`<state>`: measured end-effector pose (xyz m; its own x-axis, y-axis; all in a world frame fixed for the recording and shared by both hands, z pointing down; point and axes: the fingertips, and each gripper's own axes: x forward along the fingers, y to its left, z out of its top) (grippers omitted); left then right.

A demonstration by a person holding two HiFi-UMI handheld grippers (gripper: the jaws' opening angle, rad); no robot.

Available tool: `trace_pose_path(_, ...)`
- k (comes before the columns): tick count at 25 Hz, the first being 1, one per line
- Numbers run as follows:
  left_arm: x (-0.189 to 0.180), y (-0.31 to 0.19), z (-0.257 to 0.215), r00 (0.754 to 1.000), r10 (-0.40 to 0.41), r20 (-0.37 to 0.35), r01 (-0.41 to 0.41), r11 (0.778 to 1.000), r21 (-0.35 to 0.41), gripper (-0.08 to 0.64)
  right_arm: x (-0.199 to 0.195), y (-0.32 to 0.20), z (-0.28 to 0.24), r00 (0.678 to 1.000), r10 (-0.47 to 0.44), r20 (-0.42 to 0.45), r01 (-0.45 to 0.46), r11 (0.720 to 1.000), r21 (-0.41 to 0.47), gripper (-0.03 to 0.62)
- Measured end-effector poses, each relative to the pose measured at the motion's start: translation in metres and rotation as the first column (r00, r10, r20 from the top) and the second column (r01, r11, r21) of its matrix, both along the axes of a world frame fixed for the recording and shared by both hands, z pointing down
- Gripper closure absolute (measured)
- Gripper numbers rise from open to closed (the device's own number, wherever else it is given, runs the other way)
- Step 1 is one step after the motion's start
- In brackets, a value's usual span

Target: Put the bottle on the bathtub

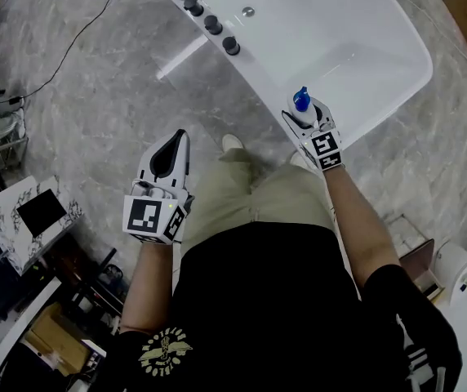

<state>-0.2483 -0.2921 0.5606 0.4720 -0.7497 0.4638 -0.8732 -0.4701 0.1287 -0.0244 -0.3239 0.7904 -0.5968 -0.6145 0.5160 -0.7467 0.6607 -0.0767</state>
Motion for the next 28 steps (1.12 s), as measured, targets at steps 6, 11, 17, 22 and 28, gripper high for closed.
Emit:
trace_pose_path(6,-0.022,0.012,0.026,0.998,-0.063,0.006,0.063,0.997,-0.053,0.551,-0.018,-0.01,0.033,0.999,-0.043,-0.016,0.043,0.999,-0.027,0.328)
trace_pose_path(11,-0.028,0.019,0.043,0.996,-0.082,0.022,0.083,0.994,-0.073,0.551,-0.031,-0.025,0.042,0.999,-0.034,0.03,0.034,0.999,0.014,0.328)
trace_pose_path(17,-0.033,0.028,0.051,0.993,-0.114,0.043,0.117,0.99,-0.084,0.551,-0.04,-0.03,0.045,0.995,-0.064,0.07,0.06,0.997,0.058,0.328)
trace_pose_path(22,-0.023,0.032,0.039,0.993,-0.114,0.044,0.117,0.99,-0.074,0.551,-0.03,-0.016,0.05,0.995,-0.104,0.009,0.104,0.994,0.023,0.328)
trace_pose_path(28,-0.011,0.039,0.018,0.99,-0.131,0.048,0.135,0.988,-0.069,0.551,-0.014,0.002,0.043,0.989,-0.148,-0.015,0.148,0.989,-0.014,0.328)
